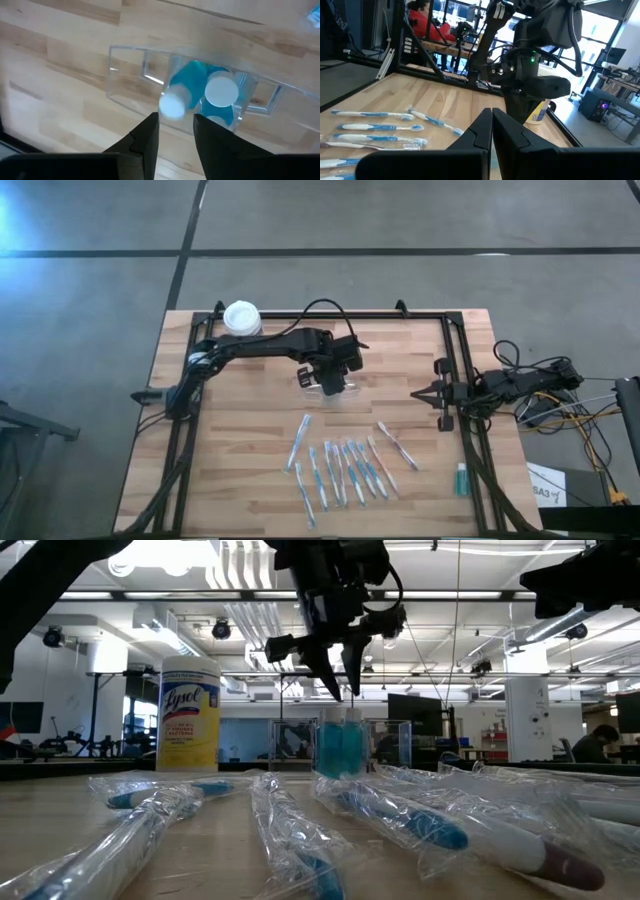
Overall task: Pick & Place toothbrushing station
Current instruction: Put the blue mouthwash bottle into the middle section of the transparent organizer
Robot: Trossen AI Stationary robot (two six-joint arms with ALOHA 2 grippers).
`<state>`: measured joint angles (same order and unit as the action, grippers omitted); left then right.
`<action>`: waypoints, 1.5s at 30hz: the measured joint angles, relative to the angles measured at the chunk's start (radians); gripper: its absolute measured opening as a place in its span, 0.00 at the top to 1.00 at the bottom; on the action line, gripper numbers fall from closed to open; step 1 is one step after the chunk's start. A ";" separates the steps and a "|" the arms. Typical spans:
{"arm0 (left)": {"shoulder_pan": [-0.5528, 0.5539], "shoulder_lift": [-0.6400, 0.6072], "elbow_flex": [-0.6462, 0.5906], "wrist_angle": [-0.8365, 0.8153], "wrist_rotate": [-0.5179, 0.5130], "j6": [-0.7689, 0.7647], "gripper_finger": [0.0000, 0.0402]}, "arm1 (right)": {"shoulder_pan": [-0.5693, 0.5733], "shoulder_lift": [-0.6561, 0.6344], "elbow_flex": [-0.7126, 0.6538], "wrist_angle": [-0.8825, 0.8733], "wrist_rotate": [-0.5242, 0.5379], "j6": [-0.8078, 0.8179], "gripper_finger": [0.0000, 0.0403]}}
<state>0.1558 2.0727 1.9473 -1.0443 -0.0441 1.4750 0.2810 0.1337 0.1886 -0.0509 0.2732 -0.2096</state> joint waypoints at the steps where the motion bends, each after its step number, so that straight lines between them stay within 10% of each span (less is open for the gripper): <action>1: 0.000 0.000 -0.004 -0.001 0.000 0.000 0.70 | 0.000 0.000 0.000 0.000 0.000 0.000 0.98; 13: -0.001 -0.143 0.035 -0.004 -0.027 -0.242 0.76 | 0.000 0.000 0.000 0.002 -0.002 0.000 0.98; 18: 0.034 -0.359 -0.050 -0.023 0.145 -0.485 0.94 | 0.000 0.000 0.000 0.002 -0.003 0.000 0.98; 25: 0.058 -0.749 -0.563 0.424 0.356 -0.921 0.99 | 0.000 0.000 0.000 0.003 -0.003 0.024 0.98; 34: 0.059 -1.181 -1.372 1.190 0.359 -1.455 0.99 | 0.000 0.009 0.003 -0.001 0.100 0.226 0.98; 45: 0.059 -1.429 -1.704 1.347 0.287 -1.547 0.99 | 0.000 0.362 0.379 -0.496 0.125 0.756 0.98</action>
<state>0.2150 0.6434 0.2436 0.3029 0.2429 -0.0719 0.2808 0.4957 0.5678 -0.5466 0.3985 0.5466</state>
